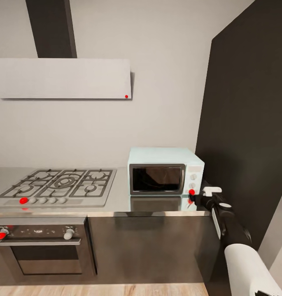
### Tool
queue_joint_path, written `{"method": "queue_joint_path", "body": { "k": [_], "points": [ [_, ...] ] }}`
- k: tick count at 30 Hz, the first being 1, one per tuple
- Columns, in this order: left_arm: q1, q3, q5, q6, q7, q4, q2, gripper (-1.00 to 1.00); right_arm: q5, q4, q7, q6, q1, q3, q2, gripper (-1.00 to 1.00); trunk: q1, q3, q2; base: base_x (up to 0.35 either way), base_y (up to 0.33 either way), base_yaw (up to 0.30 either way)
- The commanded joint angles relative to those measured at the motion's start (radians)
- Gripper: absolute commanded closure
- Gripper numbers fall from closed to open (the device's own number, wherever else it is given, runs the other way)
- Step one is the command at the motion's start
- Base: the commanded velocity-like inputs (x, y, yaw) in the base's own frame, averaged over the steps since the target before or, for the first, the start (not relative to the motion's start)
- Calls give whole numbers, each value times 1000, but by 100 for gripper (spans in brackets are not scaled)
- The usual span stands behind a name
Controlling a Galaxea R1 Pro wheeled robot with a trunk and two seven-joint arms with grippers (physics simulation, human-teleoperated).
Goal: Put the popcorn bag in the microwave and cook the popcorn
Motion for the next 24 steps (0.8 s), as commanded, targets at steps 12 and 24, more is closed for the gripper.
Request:
{"method": "queue_joint_path", "body": {
  "k": [12, 24],
  "points": [
    [-1, -8, 7, -2, 4, 0, 0, -100, 12, 88, -38, -72, -1, -10, -4, -100, 0, -1, -1, 0, 0, 0],
    [-1, -8, 7, -2, 4, 0, 0, -100, 22, 79, -35, -74, -1, -61, -12, 100, 0, -1, -1, 0, 0, 0]
  ]
}}
